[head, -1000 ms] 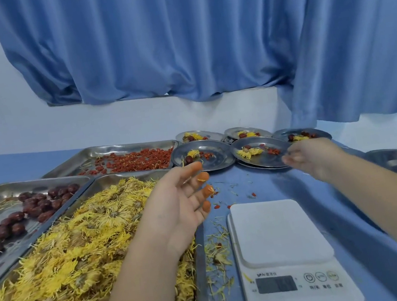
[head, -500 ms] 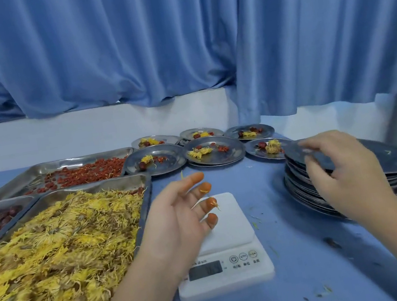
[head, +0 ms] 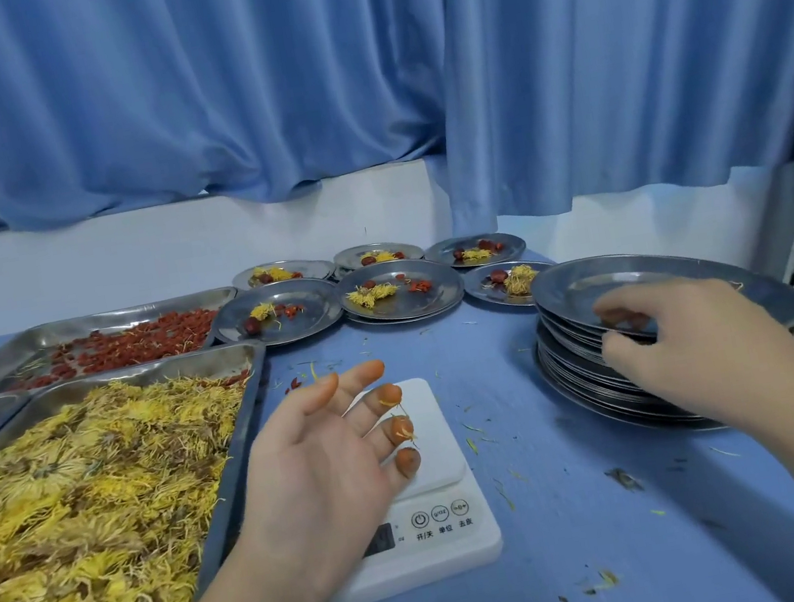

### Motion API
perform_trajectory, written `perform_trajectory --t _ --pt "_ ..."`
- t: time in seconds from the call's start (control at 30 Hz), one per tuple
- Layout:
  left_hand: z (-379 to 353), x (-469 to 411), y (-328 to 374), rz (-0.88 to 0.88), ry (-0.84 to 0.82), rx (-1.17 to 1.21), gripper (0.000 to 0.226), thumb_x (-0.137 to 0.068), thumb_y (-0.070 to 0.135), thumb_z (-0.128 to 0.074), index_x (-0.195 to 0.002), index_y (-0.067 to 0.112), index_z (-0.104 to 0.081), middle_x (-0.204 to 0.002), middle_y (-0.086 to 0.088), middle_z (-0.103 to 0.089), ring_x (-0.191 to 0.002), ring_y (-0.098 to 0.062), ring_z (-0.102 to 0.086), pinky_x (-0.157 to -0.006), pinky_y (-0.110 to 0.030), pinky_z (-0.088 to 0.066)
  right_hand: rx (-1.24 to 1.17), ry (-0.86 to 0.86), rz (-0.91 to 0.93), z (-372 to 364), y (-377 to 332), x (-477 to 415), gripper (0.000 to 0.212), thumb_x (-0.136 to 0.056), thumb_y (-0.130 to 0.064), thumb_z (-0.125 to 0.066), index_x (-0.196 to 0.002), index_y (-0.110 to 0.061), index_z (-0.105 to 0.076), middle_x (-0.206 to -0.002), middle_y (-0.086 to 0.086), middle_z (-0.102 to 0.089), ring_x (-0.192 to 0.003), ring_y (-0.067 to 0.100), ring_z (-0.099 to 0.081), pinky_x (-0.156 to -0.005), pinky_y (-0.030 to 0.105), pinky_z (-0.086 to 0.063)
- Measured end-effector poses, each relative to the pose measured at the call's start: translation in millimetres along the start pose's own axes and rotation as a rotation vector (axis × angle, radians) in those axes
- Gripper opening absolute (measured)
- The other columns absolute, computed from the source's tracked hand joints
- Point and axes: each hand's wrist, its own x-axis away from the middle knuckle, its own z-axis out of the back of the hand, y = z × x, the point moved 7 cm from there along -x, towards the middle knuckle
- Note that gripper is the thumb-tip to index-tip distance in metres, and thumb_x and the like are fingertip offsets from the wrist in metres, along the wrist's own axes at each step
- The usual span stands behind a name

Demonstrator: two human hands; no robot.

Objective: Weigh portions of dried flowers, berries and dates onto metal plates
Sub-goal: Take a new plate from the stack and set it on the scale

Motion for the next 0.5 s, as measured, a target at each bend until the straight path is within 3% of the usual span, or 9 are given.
perform_trajectory --t 0.1,0.5 --pt "1.0 0.4 1.5 -0.003 -0.009 0.025 0.03 -0.072 0.035 -0.061 -0.085 0.012 -0.076 -0.081 -0.007 -0.062 -0.067 -0.021 -0.055 -0.064 -0.033 -0.042 -0.001 -0.007 -0.023 -1.4 0.7 -0.4 0.013 -0.074 -0.018 -0.059 -0.084 -0.021 -0.068 -0.084 0.0 -0.072 -0.088 0.026 -0.063 -0.074 0.04 -0.054" --pt "1.5 3.2 -0.6 0.006 0.059 0.02 0.028 -0.075 0.033 -0.058 -0.081 0.012 -0.077 -0.078 -0.006 -0.061 -0.064 -0.021 -0.053 -0.064 -0.033 -0.038 0.002 0.262 -0.032 3.5 3.1 1.1 0.024 -0.07 0.001 -0.06 -0.079 -0.018 -0.072 -0.082 0.003 -0.068 -0.084 0.032 -0.057 -0.064 0.034 -0.045"
